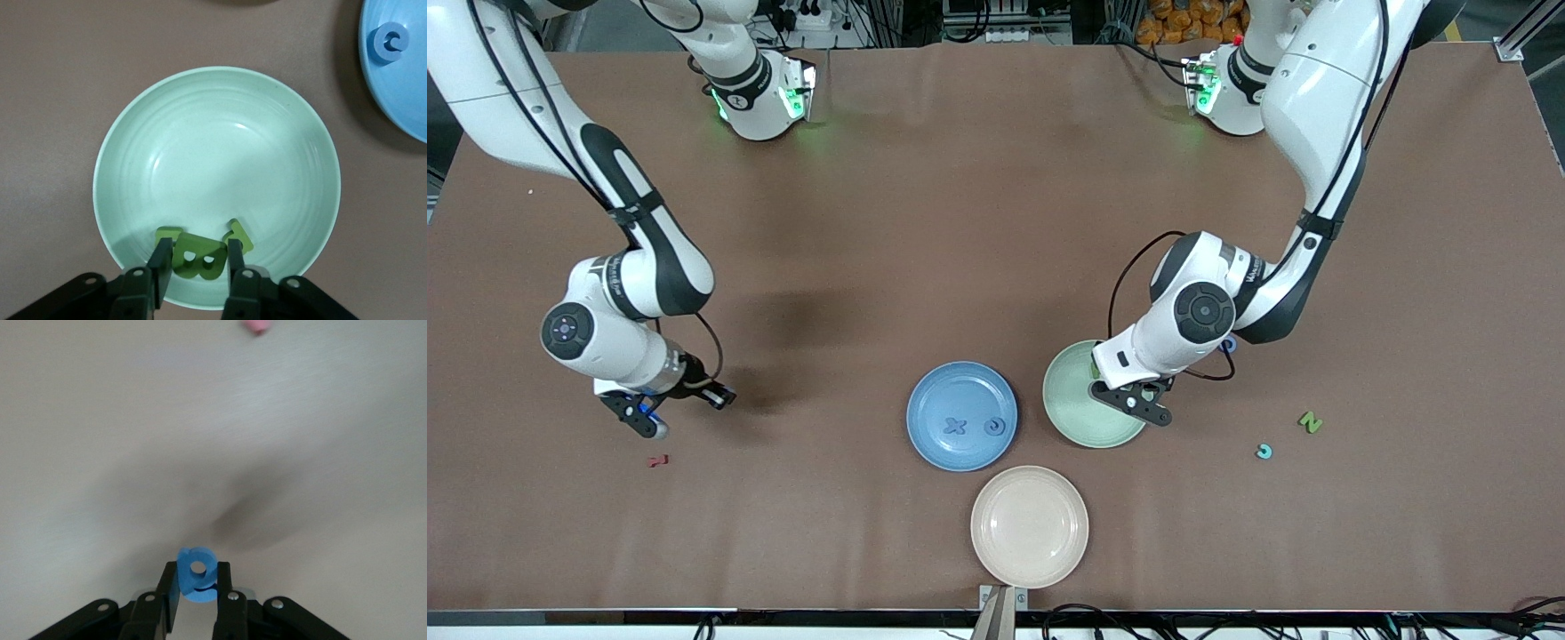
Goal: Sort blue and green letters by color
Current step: 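Place the B on the green plate while the right gripper places e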
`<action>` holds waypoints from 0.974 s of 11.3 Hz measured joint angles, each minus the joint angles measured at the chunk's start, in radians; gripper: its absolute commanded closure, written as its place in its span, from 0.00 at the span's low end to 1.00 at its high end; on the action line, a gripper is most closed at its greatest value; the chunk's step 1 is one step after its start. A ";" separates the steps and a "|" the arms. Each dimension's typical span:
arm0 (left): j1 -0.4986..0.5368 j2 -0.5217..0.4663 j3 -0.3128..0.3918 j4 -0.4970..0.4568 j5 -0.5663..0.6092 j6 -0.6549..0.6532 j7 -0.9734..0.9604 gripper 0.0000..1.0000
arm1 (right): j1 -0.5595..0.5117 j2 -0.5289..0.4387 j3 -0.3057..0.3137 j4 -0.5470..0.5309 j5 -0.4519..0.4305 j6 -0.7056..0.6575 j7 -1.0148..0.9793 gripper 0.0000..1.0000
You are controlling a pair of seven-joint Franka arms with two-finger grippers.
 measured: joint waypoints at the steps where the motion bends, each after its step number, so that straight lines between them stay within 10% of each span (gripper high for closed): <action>1: 0.000 0.000 0.000 0.002 0.000 0.000 0.000 0.00 | 0.037 0.000 0.001 0.032 0.035 -0.030 0.028 1.00; 7: 0.051 -0.005 0.010 0.006 0.004 -0.007 0.026 0.00 | 0.256 0.043 0.002 0.189 0.354 -0.085 0.199 1.00; 11: 0.176 -0.014 -0.005 -0.020 0.031 -0.013 0.234 0.00 | 0.417 0.141 -0.001 0.368 0.407 -0.050 0.521 0.92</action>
